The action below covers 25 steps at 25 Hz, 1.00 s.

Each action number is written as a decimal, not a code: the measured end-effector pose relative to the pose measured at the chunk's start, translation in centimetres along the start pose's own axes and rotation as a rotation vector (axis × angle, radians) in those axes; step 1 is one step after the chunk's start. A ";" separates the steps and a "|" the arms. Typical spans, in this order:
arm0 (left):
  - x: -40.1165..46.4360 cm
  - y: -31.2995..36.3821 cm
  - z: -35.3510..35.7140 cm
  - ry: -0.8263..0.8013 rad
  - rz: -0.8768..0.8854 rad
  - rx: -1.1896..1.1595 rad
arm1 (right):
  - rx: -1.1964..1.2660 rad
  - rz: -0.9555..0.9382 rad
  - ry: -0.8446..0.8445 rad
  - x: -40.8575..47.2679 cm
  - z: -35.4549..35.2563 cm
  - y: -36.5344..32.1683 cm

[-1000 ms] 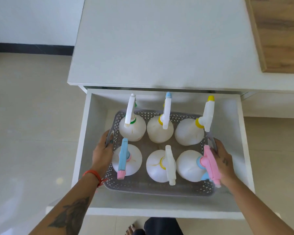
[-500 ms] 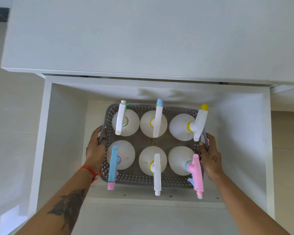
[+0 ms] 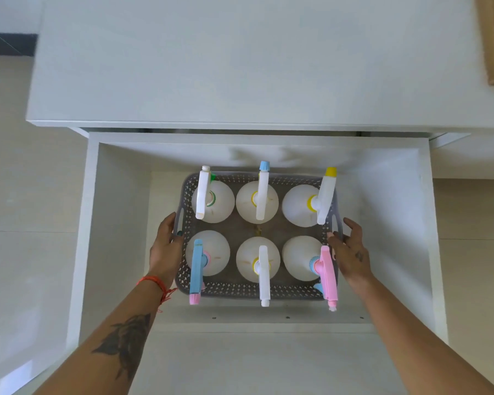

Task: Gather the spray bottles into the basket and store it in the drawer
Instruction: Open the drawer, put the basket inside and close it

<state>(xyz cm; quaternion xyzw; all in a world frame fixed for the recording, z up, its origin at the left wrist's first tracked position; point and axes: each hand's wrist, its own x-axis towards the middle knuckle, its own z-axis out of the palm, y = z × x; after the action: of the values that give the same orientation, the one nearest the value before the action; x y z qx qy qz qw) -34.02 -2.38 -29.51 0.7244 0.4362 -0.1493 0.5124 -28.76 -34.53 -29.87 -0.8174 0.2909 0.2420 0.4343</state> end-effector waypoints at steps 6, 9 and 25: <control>-4.6 -1.0 -3.1 0.028 0.051 -0.121 | 0.166 -0.034 0.116 -5.9 -2.0 -0.3; -9.1 -1.0 -5.1 0.069 0.086 -0.142 | 0.181 -0.037 0.157 -9.5 -2.9 0.4; -23.3 -11.7 -3.5 0.146 0.677 1.020 | -0.818 -0.785 0.220 -25.7 2.6 8.5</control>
<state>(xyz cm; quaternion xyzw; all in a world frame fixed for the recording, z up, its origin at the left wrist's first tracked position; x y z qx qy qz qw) -57.39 -9.40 -19.71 0.9849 0.0894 -0.1182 0.0892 -53.30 -29.35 -19.39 -0.9859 -0.1079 0.0691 0.1074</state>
